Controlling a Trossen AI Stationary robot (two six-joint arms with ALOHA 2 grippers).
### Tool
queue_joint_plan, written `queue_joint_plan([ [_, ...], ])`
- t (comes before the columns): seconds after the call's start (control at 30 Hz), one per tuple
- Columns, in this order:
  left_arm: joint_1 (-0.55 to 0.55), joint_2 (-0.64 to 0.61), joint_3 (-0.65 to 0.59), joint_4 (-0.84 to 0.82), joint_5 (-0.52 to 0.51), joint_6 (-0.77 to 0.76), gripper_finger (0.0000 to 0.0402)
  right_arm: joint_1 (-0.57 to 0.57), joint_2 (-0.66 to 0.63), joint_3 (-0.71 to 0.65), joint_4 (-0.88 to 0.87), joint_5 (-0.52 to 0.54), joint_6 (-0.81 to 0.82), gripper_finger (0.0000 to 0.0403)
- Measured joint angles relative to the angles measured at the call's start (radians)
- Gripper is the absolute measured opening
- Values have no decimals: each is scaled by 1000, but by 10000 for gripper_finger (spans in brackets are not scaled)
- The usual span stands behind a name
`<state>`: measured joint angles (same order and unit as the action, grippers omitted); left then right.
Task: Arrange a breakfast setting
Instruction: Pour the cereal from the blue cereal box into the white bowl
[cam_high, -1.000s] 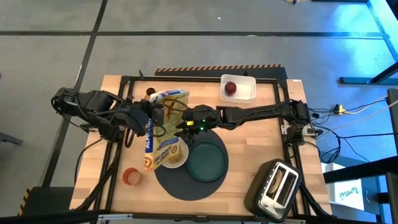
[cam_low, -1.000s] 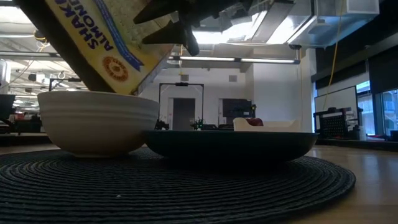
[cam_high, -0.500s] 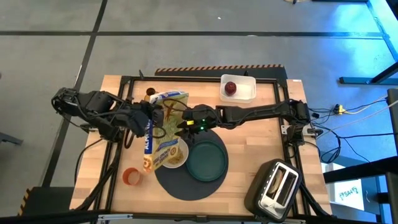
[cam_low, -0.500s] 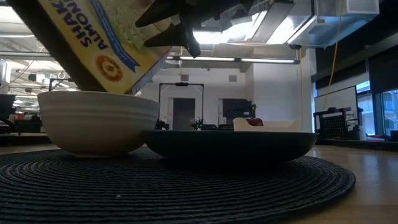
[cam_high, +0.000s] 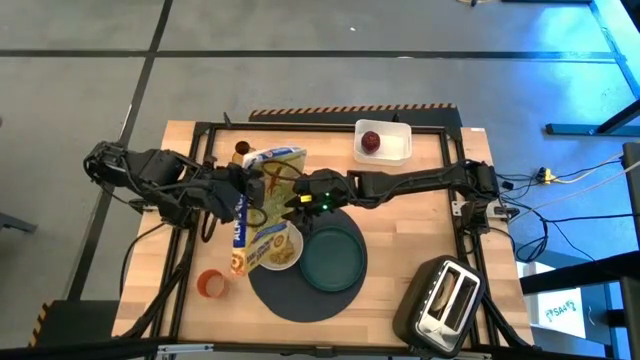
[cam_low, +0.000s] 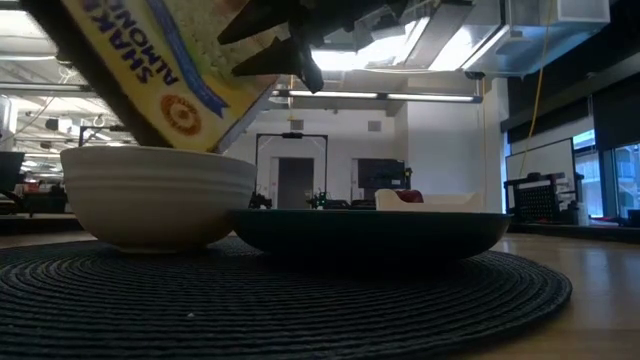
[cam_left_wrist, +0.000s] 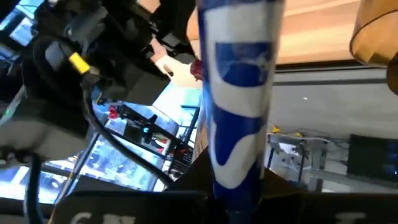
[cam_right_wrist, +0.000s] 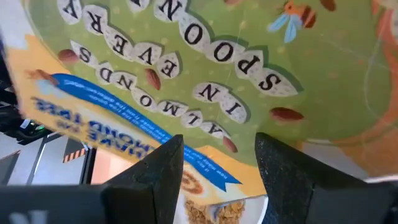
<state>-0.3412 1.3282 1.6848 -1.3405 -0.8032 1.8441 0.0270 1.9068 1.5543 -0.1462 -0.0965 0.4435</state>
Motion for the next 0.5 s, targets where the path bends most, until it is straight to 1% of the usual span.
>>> queue_joint_plan([
  [0.17, 30, -1, 0, -11, -3, 1, 12, 0, 0, 0, -10, 8, 0, 193],
  [0.37, 19, -1, -1, -5, 21, 9, 12, -1, 0, 0, -14, 8, 0, 193],
  [0.5, 21, -1, -1, -5, 8, 7, 12, -1, 0, 0, -14, 7, 0, 193],
])
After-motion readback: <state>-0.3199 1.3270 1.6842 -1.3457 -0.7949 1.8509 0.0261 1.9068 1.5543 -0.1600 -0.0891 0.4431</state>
